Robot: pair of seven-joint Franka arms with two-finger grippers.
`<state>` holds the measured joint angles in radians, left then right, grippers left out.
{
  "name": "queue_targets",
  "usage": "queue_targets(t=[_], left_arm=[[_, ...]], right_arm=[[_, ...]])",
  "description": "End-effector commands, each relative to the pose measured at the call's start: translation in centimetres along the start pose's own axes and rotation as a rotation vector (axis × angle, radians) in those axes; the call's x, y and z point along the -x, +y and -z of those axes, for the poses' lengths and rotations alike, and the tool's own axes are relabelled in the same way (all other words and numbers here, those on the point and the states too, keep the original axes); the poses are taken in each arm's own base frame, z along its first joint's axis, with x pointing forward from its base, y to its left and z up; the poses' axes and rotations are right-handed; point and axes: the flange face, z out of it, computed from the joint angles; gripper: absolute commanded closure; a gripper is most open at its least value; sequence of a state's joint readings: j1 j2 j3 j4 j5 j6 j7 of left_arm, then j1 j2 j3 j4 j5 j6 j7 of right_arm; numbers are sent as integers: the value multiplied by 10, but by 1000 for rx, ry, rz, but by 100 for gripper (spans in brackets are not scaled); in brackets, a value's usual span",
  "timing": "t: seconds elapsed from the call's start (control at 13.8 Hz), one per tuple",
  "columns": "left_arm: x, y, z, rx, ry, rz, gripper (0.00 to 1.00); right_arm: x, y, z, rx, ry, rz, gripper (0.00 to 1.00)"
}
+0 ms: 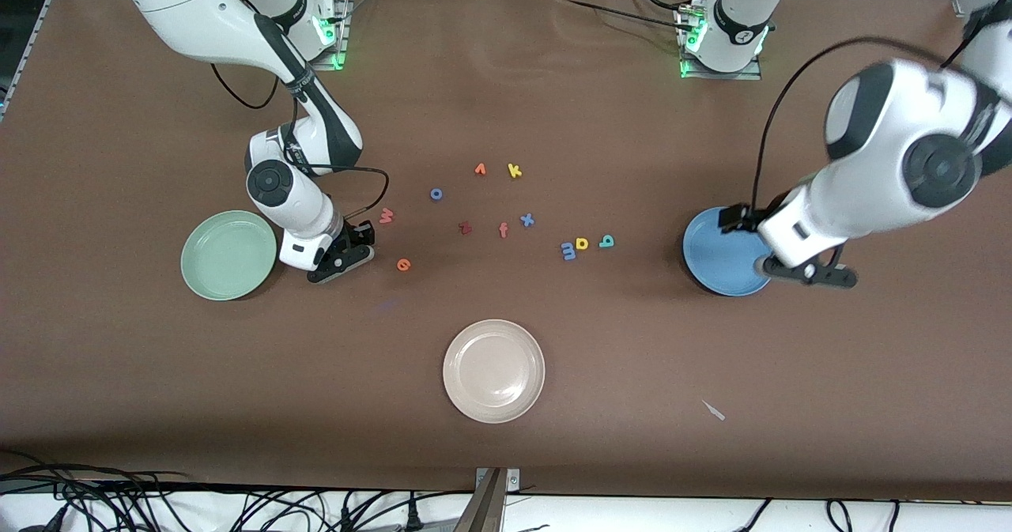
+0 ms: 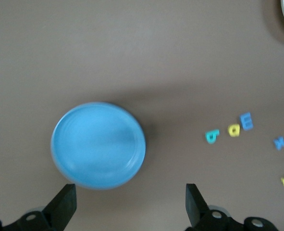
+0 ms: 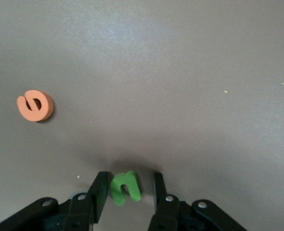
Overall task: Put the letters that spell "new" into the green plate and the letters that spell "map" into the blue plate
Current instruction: 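Grasp the green n with the right gripper while the left gripper reaches out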
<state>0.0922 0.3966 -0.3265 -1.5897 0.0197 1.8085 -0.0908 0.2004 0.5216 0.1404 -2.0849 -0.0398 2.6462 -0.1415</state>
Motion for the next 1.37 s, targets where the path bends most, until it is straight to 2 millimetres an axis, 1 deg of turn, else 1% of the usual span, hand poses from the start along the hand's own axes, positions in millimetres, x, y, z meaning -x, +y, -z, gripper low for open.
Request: queue_targets(t=[0.0,0.07,0.14,0.22,0.36,0.43,0.58,0.72,0.79,0.87,1.01,1.08,1.16,1.23,1.3], left_arm=[[-34,32,-48,34,28,-52,0],[-37,36,-60,30,21,-59,0],[-40,35,-70,34,16,-59,0],[-42,34,-74,37,16,-57,0],[-42,34,-72,35,19,-58,0],[-42,35,-74,36,16,-57,0],[-45,34,-90,41,-7,-56,0],[-48,35,-95,45,13,-57,0],[-52,40,-104,49,26,-64,0],[-55,45,-110,51,42,-67,0],[-58,67,-137,28,40,-93,0],[-59,84,-152,5,50,-101,0],[-58,105,-161,-9,66,-73,0],[-56,114,-162,-15,70,-18,0],[-51,123,-164,-19,60,12,0]], right_arm=[[1,-7,-2,-8,7,22,61],[1,-7,-3,-8,6,25,62],[1,-7,-3,-8,6,25,62],[1,-7,-3,-8,7,26,64],[3,-7,-8,-10,0,30,66],[3,-7,-8,-10,0,53,69],[3,-6,-9,-11,-2,78,78],[3,-5,-8,-11,-1,77,85],[0,-5,-5,-11,4,74,95],[-5,-4,0,-10,8,66,100],[-16,3,15,-19,-44,41,100],[-24,8,27,-23,-79,26,100],[-33,14,42,-27,-119,7,100],[-40,25,59,-28,-172,-18,100],[-43,40,77,-28,-229,-45,100]])
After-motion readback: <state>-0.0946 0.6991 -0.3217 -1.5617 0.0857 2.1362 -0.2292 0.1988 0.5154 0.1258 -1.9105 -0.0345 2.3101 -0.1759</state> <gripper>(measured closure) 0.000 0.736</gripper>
